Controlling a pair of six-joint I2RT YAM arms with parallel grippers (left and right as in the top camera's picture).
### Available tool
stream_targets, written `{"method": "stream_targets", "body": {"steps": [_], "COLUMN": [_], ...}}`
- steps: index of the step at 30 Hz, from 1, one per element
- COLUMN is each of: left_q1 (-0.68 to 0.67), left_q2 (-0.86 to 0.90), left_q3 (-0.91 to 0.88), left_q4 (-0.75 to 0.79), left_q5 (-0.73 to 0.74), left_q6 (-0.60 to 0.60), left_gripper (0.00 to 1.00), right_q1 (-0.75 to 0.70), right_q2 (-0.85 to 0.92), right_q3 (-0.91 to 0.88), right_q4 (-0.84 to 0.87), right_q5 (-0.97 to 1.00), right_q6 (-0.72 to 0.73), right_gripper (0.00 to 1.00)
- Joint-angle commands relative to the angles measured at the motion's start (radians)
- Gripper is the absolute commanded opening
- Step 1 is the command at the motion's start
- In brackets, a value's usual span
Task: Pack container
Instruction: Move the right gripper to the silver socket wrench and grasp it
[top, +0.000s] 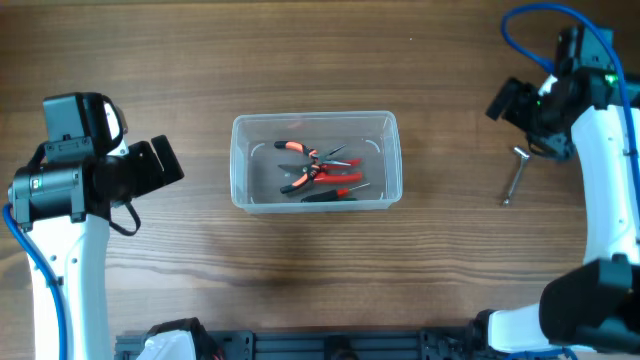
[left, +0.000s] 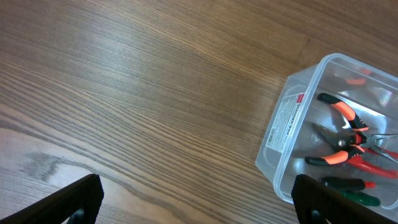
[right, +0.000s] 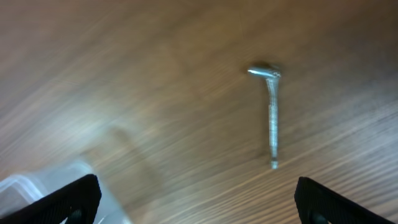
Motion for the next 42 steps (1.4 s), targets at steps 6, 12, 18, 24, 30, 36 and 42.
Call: {"method": "stream_targets", "body": {"steps": [6, 12, 18, 24, 30, 36, 42], "left_q1": [0.005, 0.005, 0.005, 0.005, 0.005, 0.005, 0.005], "left_q2": [0.004, 0.004, 0.004, 0.004, 0.004, 0.004, 0.004], "left_q3": [0.008, 0.008, 0.008, 0.008, 0.008, 0.008, 0.008], "left_q4": [0.002, -0.004, -0.005, -0.005, -0.005, -0.005, -0.010], "left_q5": [0.001, 0.001, 0.001, 0.001, 0.001, 0.002, 0.002], "left_q6": [-0.016, -0.016, -0.016, -0.017, -0.016, -0.017, -0.017], "left_gripper": [1.00, 1.00, 1.00, 1.00, 1.00, 1.00, 1.00], "right_q1": [-0.122, -0.146, -0.147, -0.149, -0.150, -0.150, -0.150], "right_q2": [0.167, 0.282, 0.368, 0.409, 0.421, 0.421, 0.421], "right_q3": [-0.147, -0.156, -0.156, -0.156, -0.156, -0.156, -0.156], "right_q4": [0.100, 0.128, 0.155, 0.172, 0.189, 0.193, 0.192], "right_q5": [-0.039, -0.039, -0.031, 0.006, 0.006, 0.006, 0.006], "right_q6": [-0.082, -0.050, -0.050, -0.051, -0.080, -0.084, -0.083], "right_gripper": [1.00, 1.00, 1.00, 1.00, 0.94, 0.56, 0.24]}}
